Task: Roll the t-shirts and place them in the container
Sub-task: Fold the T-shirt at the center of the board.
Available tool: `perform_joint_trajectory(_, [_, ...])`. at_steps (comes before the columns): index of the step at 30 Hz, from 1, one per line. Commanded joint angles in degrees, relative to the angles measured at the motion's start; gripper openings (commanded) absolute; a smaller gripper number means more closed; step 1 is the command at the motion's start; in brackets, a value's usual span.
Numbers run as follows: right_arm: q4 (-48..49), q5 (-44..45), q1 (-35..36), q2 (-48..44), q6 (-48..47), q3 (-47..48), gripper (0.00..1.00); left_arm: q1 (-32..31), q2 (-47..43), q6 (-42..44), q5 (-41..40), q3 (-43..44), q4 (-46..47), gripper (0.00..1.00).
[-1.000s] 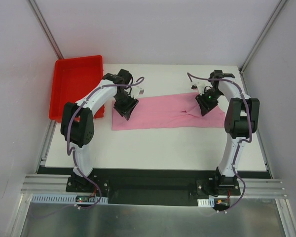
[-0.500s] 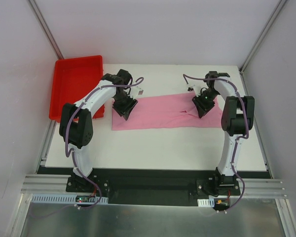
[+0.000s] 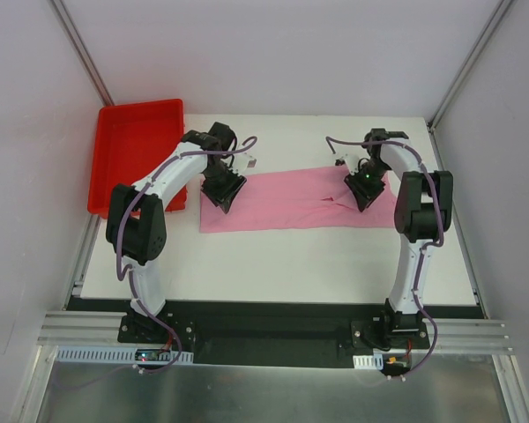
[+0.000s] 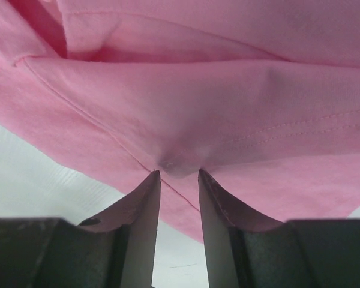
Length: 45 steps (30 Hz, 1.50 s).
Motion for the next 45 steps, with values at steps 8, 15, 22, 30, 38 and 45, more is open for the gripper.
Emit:
perform_joint_trajectory(8, [-0.18, 2.68, 2.6, 1.0, -0.51, 0.41, 0.31, 0.07, 0.24, 0.63, -0.62, 2.13, -1.08, 0.43])
perform_joint_trajectory(15, [1.32, 5.57, 2.78, -0.93, -0.42, 0.41, 0.16, 0.07, 0.41, 0.72, -0.62, 2.04, -1.08, 0.43])
perform_joint_trajectory(22, [5.09, 7.07, 3.3, -4.63, -1.03, 1.02, 0.05, 0.07, 0.68, 0.72, -0.54, 2.83, -0.99, 0.43])
perform_joint_trajectory(30, [9.31, 6.72, 6.29, -1.48, 0.37, 8.92, 0.01, 0.07, 0.5, 1.25, -1.06, 2.66, -1.43, 0.43])
perform_joint_trajectory(38, [18.54, 17.44, 9.28, -3.47, 9.25, 13.6, 0.43, -0.02, -2.48, 2.21, -3.17, 0.11, -1.43, 0.43])
perform_joint_trajectory(45, [15.84, 8.66, 4.54, -9.73, 9.96, 4.45, 0.55, 0.07, -3.1, 5.29, -4.92, -4.1, -0.47, 0.4])
